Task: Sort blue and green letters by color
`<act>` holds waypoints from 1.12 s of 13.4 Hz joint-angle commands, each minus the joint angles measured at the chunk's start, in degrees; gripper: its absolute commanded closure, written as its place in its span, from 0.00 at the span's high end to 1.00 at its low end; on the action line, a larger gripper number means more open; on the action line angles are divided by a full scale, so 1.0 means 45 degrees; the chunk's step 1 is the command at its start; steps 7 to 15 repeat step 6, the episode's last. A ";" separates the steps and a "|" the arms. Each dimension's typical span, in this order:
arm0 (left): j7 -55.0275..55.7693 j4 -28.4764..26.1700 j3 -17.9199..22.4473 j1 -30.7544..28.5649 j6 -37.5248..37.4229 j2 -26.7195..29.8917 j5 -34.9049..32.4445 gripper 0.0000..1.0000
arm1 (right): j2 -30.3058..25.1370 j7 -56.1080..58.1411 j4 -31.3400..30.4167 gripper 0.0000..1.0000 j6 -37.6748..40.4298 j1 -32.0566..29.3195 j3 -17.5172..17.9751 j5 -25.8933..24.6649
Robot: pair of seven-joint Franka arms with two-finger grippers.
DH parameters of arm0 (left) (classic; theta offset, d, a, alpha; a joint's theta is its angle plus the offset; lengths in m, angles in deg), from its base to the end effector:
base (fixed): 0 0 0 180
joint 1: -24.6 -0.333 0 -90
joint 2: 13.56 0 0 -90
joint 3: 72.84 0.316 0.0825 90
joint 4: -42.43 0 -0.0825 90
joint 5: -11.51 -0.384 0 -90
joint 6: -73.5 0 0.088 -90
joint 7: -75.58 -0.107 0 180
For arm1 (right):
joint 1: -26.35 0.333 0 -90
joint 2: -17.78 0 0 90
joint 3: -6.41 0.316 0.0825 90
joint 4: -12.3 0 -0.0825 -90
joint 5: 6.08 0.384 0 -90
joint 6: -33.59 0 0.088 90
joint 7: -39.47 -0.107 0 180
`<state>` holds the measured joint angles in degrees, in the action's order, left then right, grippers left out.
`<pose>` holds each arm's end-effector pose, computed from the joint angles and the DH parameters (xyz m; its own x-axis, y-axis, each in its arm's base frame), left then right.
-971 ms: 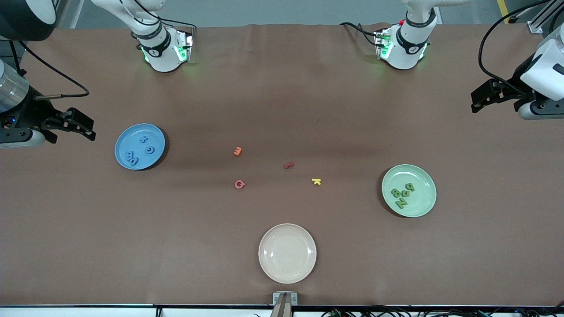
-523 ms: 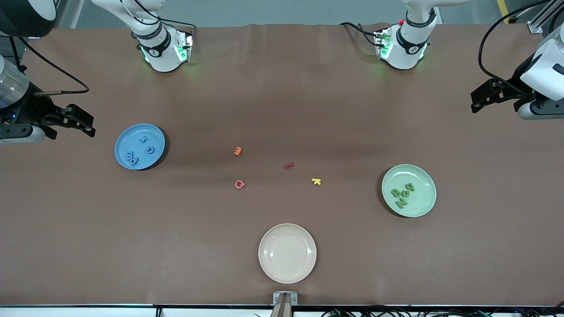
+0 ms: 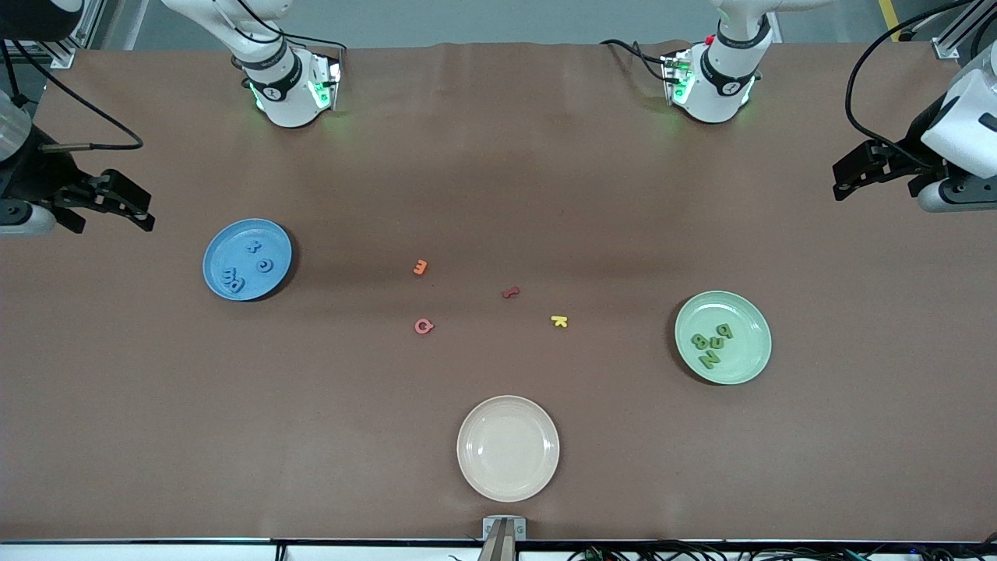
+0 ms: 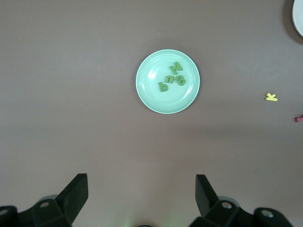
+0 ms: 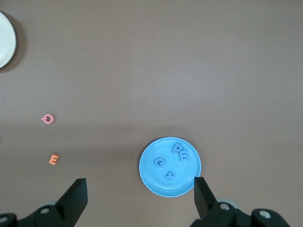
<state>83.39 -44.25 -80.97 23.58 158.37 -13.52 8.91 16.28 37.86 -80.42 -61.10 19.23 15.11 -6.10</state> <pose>0.5419 -0.0624 0.6444 0.9996 0.0162 -0.0243 0.0150 -0.9987 -0.0491 0.5540 0.0164 0.6237 0.9982 -0.0004 0.0603 -0.0005 -1.0000 0.0026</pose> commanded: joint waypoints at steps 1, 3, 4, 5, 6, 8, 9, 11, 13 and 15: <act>0.0236 0.0120 -0.0049 0.0011 -0.0151 0.0109 -0.0105 1.00 | -0.0292 -0.0111 0.0174 0.99 0.0651 -0.0505 0.0118 0.0004; 0.0236 0.0120 -0.0068 0.0011 -0.0151 0.0109 -0.0105 1.00 | -0.0292 -0.0092 0.0330 1.00 0.0691 -0.0584 0.0098 0.0004; 0.0236 0.0120 -0.0068 0.0011 -0.0170 0.0109 -0.0105 1.00 | -0.0292 -0.0092 0.0350 1.00 0.0691 -0.0584 0.0117 0.0004; 0.0217 0.0120 -0.0107 -0.0009 -0.0170 0.0109 -0.0105 1.00 | -0.0292 -0.0111 0.0467 1.00 0.0710 -0.0584 0.0117 0.0004; 0.0217 0.0120 -0.0146 -0.0028 -0.0209 0.0128 -0.0105 1.00 | -0.0292 -0.0111 0.0506 1.00 0.0710 -0.0584 0.0117 0.0004; 0.0217 0.0120 -0.0146 -0.0028 -0.0209 0.0128 -0.0105 1.00 | -0.0292 -0.0111 0.0506 1.00 0.0710 -0.0584 0.0117 0.0004; 0.0217 0.0120 -0.0146 -0.0028 -0.0209 0.0128 -0.0105 1.00 | -0.0292 -0.0111 0.0506 1.00 0.0710 -0.0584 0.0117 0.0004; 0.0217 0.0120 -0.0146 -0.0028 -0.0209 0.0128 -0.0105 1.00 | -0.0292 -0.0111 0.0506 1.00 0.0710 -0.0584 0.0117 0.0004; 0.0217 0.0120 -0.0146 -0.0028 -0.0209 0.0128 -0.0105 1.00 | -0.0292 -0.0111 0.0506 1.00 0.0710 -0.0584 0.0117 0.0004; 0.0217 0.0120 -0.0146 -0.0028 -0.0209 0.0128 -0.0105 1.00 | -0.0292 -0.0111 0.0506 1.00 0.0710 -0.0584 0.0117 0.0004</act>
